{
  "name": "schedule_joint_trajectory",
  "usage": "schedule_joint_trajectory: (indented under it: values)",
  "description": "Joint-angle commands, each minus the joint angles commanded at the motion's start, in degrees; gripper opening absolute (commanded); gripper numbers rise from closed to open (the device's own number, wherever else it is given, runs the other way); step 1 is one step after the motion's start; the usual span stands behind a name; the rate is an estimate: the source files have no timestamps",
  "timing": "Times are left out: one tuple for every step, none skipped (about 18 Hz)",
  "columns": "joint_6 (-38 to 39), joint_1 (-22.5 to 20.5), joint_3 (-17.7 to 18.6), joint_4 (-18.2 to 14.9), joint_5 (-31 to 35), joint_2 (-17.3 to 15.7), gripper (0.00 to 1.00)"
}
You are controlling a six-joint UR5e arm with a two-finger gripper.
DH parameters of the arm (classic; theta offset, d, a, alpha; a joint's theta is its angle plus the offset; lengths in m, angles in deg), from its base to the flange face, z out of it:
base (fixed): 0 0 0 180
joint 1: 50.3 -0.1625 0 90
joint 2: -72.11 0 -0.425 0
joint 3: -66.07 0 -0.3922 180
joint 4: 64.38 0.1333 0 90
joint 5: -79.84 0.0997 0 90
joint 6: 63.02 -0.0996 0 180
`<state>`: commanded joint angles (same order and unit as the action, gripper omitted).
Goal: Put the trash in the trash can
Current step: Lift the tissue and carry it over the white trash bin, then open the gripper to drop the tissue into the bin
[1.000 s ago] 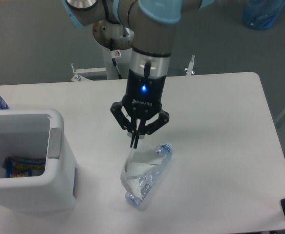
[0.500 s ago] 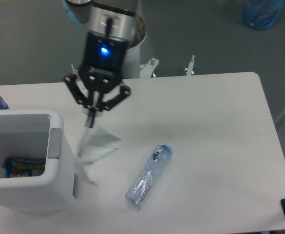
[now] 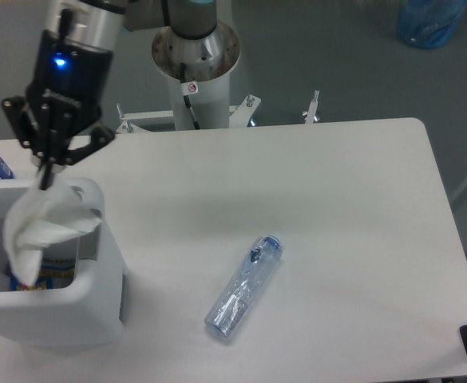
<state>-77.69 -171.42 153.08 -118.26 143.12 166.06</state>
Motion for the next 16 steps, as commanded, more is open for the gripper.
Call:
schedule_joint_trajectory:
  values:
    - [-0.1, 0.6, 0.3, 0.0, 0.1, 0.3, 0.0]
    - [-0.1, 0.8, 0.3, 0.0, 0.0, 0.4, 0.0]
    - [-0.1, 0.9, 0.3, 0.0, 0.0, 0.7, 0.01]
    - [-0.1, 0.9, 0.3, 0.0, 0.0, 0.9, 0.05]
    - [-0.5, 0.9, 0.3, 0.1, 0.0, 1.0, 0.2]
    - [-0.7, 0.9, 0.1, 0.1, 0.0, 1.1, 0.4]
    - [-0.8, 0.9, 0.1, 0.3, 0.0, 1.1, 0.64]
    - [-1.1, 0.9, -0.1, 0.4, 0.0, 1.1, 0.88]
    - [-0.9, 0.9, -0.2, 0.2, 0.0, 1.1, 0.92]
    - [-0.5, 0.9, -0.3, 0.2, 0.0, 0.9, 0.95]
    - [-0.4, 0.9, -0.3, 0.1, 0.0, 0.8, 0.99]
    - [-0.4, 0.9, -0.5, 0.1, 0.0, 0.8, 0.99]
    - [-0.3, 0.8, -0.7, 0.1, 0.0, 0.7, 0.99]
    - [-0.3, 0.8, -1.0, 0.1, 0.0, 0.7, 0.99]
    - [-0.3, 0.2, -1.3, 0.2, 0.0, 0.9, 1.0]
    - [-0.3, -0.8, -1.4, 0.4, 0.0, 1.0, 1.0]
